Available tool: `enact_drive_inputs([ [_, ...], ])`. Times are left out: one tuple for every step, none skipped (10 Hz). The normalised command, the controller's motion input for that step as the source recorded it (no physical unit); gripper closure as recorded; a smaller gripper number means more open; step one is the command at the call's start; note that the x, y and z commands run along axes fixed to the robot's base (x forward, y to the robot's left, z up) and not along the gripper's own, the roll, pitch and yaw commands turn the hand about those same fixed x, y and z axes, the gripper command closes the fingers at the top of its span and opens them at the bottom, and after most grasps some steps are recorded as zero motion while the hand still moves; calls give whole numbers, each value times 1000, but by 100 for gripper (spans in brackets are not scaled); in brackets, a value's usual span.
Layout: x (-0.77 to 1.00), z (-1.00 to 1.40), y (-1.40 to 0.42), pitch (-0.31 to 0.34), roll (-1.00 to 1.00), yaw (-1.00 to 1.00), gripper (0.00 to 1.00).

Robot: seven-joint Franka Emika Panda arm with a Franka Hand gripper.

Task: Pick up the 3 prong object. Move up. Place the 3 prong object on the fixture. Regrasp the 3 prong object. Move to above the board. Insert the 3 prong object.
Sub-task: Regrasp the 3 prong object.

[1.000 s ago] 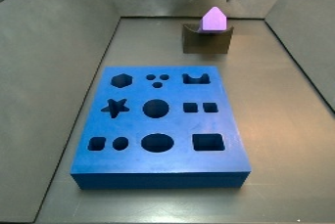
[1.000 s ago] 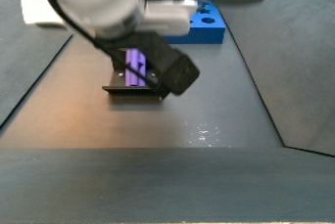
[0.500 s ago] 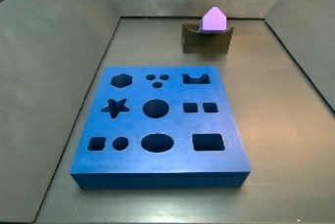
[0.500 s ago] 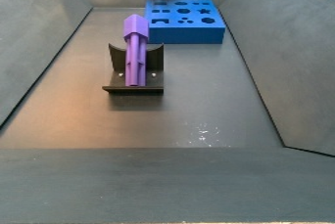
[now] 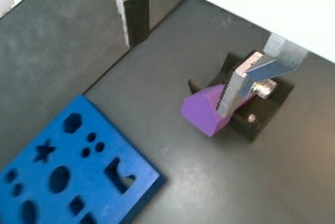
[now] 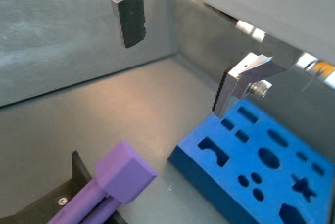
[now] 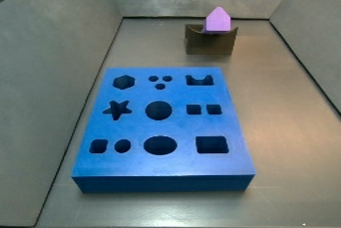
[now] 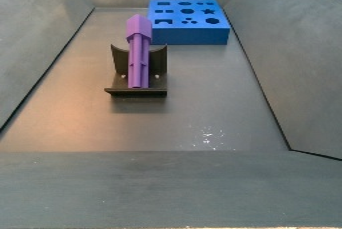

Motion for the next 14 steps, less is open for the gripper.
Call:
enact_drive_inputs([
  [-31,50,-61,30,1000,33,0],
  [-21,30,-39,26,1000,33,0],
  [-4,16,-39,23,1000,34,0],
  [4,13,-33,22,1000,35,0],
  [5,13,-23,25,1000,37,0],
  [5,11,-22,29,1000,39,0],
  [13,6,-21,37,1000,41,0],
  [28,-2,-25,42,1000,43,0],
  [38,-5,-25,51,1000,46,0],
  [54,0,-28,64,1000,51,0],
  [67,-3,-33,77,1000,55,0],
  [82,-8,-35,93,1000,62,0],
  [97,-5,-41,118,1000,73,0],
  [103,-6,-42,136,1000,87,0],
])
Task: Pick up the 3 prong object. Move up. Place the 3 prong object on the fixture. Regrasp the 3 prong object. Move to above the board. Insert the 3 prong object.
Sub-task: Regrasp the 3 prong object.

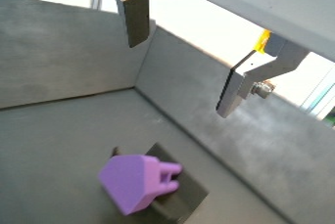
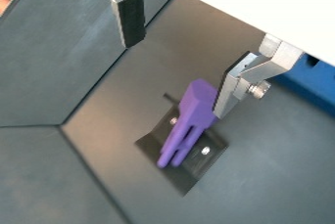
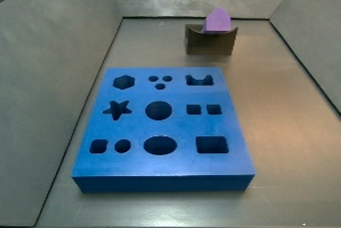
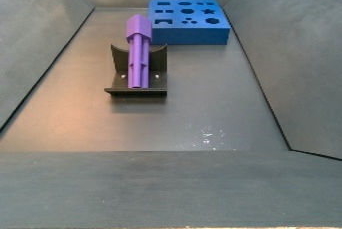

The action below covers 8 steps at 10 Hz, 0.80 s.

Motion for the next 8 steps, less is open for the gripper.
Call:
enact_drive_inputs([
  [103,-4,-45,149,1000,99,0],
  [103,-11,-46,175,1000,129,0],
  [105,-7,-49,195,1000,163,0],
  [108,-10,-51,199,875,202,0],
  [110,-13,-54,176,695,216,0],
  [112,-14,-57,134,464,229,0],
  [110,-9,-53,112,360,234,0],
  [96,-1,-41,65,234,229,0],
])
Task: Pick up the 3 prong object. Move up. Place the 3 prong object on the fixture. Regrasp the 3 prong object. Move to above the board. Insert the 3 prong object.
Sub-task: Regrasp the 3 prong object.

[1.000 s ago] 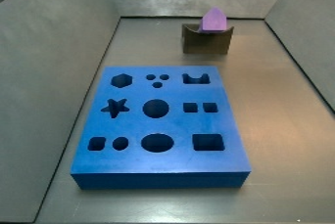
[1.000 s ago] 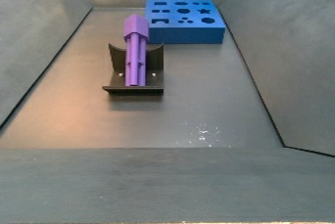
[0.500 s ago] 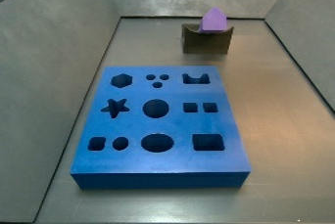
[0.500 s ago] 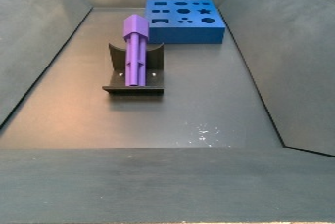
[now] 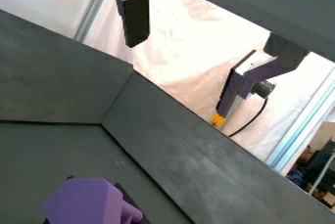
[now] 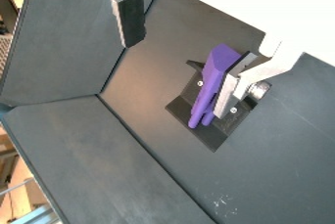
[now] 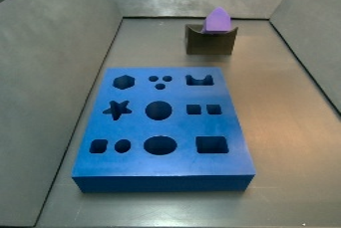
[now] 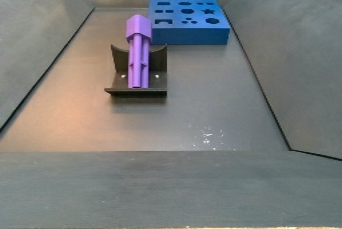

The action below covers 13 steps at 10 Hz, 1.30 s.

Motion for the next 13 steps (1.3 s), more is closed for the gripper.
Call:
enact_drive_inputs([
  [86,-9,-44,30,197,223,0],
  [87,-11,-51,3,181,207,0],
  [30,-1000,38,8,164,160,0],
  [33,-1000,39,-4,161,129,0],
  [40,-1000,35,-38,147,111,0],
  [47,-1000,31,-66,109,90,0],
  [53,-1000,30,-83,87,72,0],
  [56,-1000,29,-87,76,58,0],
  [62,-1000,27,-92,71,30,0],
  [69,-1000,22,-92,65,3,0],
  [74,-1000,20,-85,64,-11,0],
  [77,-1000,19,-77,61,-18,0],
  [87,-1000,17,-58,59,-26,0],
])
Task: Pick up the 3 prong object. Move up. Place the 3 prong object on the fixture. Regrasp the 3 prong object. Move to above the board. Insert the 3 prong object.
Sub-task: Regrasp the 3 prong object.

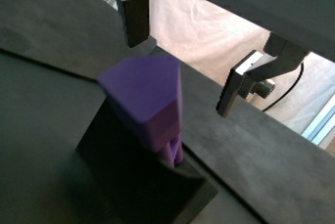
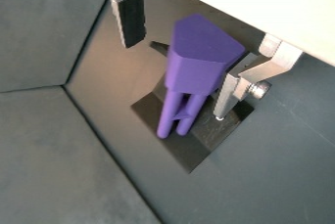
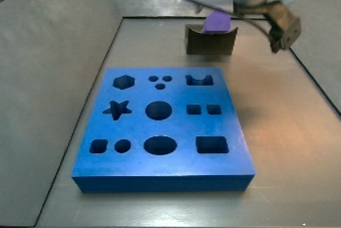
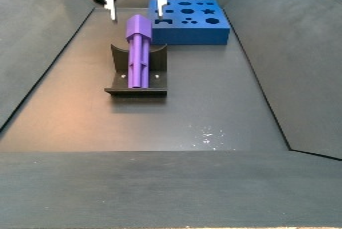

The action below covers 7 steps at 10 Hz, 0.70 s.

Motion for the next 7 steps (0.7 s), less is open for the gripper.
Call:
enact_drive_inputs([
  [99,-1000,15,-37,63,-29,0],
  [99,-893,6,-18,64,-24,0],
  [94,-790,2,-3,69,-20,0],
  [87,-552,-3,18,70,-2,0],
  [85,-458,-4,24,72,7,0],
  [82,-281,-5,24,71,27,0],
  [82,-184,24,26,73,37,0],
])
